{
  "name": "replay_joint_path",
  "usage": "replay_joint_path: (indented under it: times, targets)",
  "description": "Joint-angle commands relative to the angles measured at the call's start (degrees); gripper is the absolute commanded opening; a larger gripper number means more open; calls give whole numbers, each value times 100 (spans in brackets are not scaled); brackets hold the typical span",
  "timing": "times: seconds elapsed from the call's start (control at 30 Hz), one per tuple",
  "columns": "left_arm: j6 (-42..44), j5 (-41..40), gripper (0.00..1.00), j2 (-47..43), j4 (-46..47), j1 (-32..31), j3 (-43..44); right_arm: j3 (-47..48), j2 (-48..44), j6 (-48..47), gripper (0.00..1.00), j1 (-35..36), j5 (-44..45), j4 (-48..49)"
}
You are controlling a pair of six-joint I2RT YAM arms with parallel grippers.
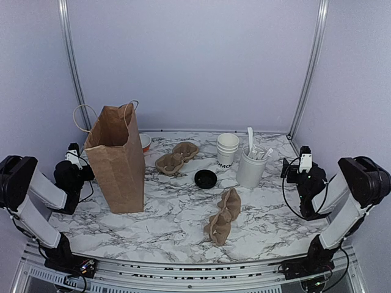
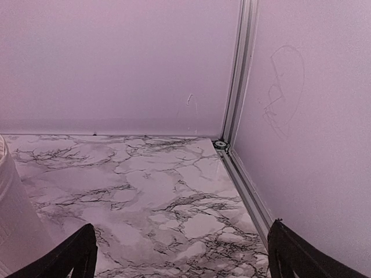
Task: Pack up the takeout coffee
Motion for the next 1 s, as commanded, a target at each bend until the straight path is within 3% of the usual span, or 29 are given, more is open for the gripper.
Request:
replay_joint_path:
  times: [0.0,0.33,0.43,0.5,0.6,0.8,0.97]
  targets:
    - [75,62,99,-121,-53,40,-72,-25,-110,-9,100,-36,88,-51]
    - [66,17,99,-138,-56,40,-79,-27,-119,-1,100,-40,80,-50]
    - [-187,-943,99,-424,-288,-42,-34,-25,-119,4,100,-41,83,-50]
    - [-311,-1430,99,-782,-1248,-65,285,-28,-118,-2,100,-44,85,-50]
    - [-464,-1351,99,-1352,-2505,-132,774,-24,-119,3,100,-44,86,-50]
    - [-1574,-501,99,-2956,-4351,-172,1164,-22,-114,2,100,-48,66,-54]
    - [-1967,-3,99,-4673,-5675,-255,1043,-16,-214,-105,100,25,147,-79]
